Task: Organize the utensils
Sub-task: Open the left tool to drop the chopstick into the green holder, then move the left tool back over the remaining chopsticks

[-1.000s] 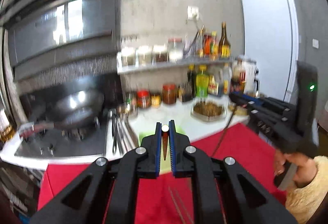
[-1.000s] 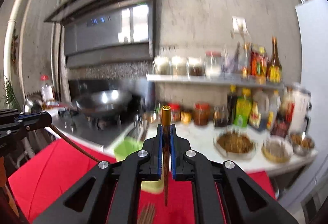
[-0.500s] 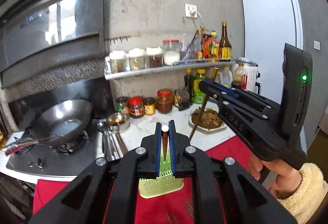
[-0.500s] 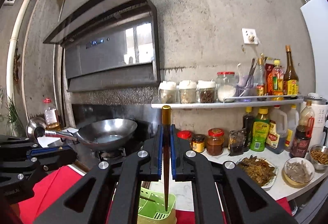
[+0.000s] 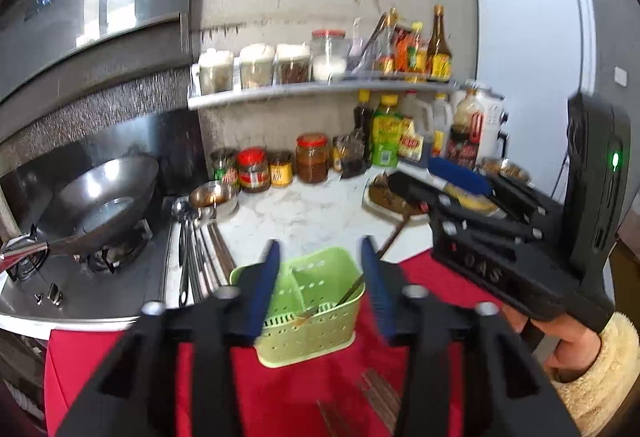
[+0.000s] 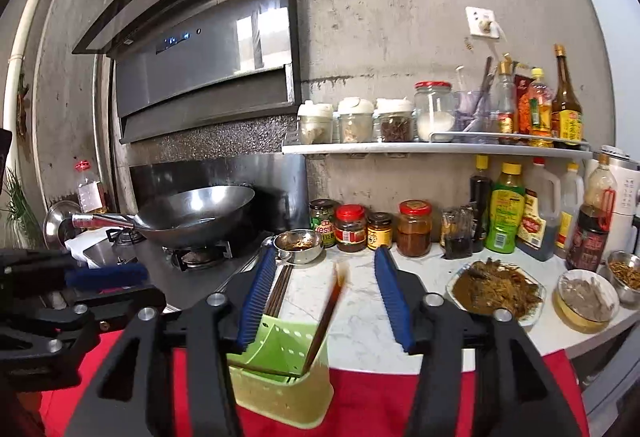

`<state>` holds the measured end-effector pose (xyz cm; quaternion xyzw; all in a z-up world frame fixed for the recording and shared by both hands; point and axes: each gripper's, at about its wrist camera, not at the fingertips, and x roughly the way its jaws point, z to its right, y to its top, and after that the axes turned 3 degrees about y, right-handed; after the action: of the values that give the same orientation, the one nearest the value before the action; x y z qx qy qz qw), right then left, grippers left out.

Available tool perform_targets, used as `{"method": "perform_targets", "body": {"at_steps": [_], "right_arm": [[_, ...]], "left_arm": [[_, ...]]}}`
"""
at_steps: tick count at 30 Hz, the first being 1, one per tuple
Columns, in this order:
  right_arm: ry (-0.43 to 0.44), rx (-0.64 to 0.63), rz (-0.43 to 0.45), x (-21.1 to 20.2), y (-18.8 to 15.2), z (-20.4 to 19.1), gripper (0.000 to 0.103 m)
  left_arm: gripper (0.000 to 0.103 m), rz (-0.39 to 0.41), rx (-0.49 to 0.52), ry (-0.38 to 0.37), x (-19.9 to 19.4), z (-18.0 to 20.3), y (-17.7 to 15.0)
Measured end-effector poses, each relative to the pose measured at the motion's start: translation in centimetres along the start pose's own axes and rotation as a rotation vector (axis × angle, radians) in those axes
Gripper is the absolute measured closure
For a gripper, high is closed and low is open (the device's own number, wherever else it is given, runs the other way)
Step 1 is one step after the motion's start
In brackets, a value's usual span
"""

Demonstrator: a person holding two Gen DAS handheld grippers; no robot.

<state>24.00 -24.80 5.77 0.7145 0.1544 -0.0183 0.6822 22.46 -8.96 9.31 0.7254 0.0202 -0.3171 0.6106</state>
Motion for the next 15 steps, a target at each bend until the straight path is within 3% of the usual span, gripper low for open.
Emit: {"method": "perform_targets", "body": {"at_steps": [5, 9, 15], "right_arm": [[-0.045, -0.013, -0.006, -6.0, -0.9, -0.3, 0.049], [-0.05, -0.054, -0.056, -10.4, -3.5, -1.4, 0.049], [-0.01, -0.093, -0.162, -15.1, -10.1, -4.1, 0.049]], "left_arm": [[0.059, 0.076, -0.015, 0.023, -5.1, 0.4, 0.1], [0.056, 0.09, -0.036, 0.123, -9.2, 0.2, -2.7], [0.056, -0.064, -0.074, 0.238, -11.2, -0.2, -11.5]]}}
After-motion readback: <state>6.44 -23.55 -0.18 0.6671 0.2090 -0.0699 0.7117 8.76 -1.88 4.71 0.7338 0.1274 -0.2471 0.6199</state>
